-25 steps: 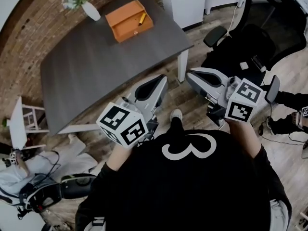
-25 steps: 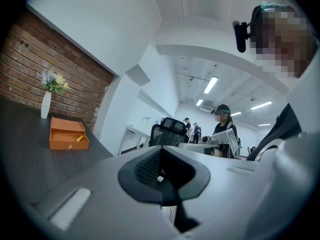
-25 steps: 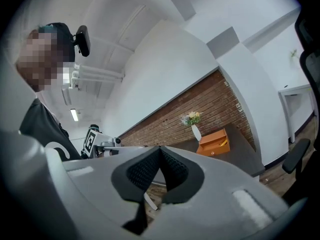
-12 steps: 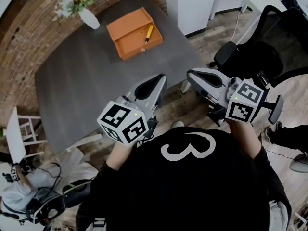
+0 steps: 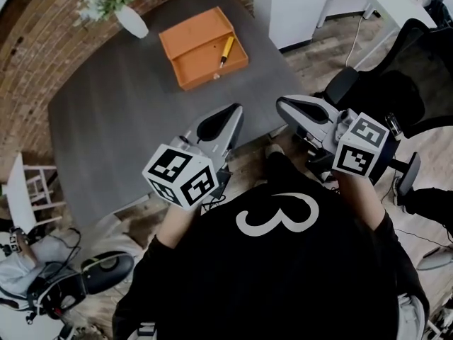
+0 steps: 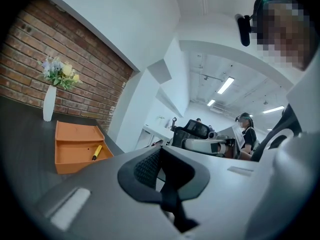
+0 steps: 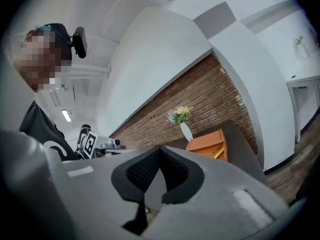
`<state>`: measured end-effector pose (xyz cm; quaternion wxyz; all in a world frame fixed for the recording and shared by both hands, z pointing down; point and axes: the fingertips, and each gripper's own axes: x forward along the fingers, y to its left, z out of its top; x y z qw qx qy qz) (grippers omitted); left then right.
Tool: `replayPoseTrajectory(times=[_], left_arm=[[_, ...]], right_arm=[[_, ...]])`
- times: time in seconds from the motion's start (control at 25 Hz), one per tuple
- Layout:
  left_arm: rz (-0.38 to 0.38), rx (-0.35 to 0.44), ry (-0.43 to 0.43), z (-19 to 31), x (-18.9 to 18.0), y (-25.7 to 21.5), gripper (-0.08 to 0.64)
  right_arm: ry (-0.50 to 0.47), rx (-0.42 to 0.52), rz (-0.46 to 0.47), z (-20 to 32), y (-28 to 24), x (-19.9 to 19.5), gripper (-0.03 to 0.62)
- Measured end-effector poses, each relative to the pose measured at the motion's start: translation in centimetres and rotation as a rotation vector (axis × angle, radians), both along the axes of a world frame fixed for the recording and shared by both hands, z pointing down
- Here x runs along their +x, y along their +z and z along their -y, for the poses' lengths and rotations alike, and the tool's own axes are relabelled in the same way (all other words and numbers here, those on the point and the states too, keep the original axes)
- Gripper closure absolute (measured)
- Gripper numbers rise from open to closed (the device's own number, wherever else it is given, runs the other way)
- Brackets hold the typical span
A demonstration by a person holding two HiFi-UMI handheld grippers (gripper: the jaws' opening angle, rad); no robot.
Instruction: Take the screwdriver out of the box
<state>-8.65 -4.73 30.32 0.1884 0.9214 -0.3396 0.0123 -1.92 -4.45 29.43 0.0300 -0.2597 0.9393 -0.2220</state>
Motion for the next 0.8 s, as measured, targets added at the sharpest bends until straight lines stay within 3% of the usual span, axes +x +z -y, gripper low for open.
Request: replayPoseTrajectory(times=[0.56,0.8], left_arm=[[0.046,-0.037,-0.121,11.7,-0.5,-0.1,0.554],[0.128,-0.037,-0.161,16.4,0.0,0.2,0.554]], right_arm=[[-0.139,-0.07,0.013,12.7,0.2,-0.8,0.591],[-0.172,-0.104,0.024,17.1,1.0,0.1,0.591]])
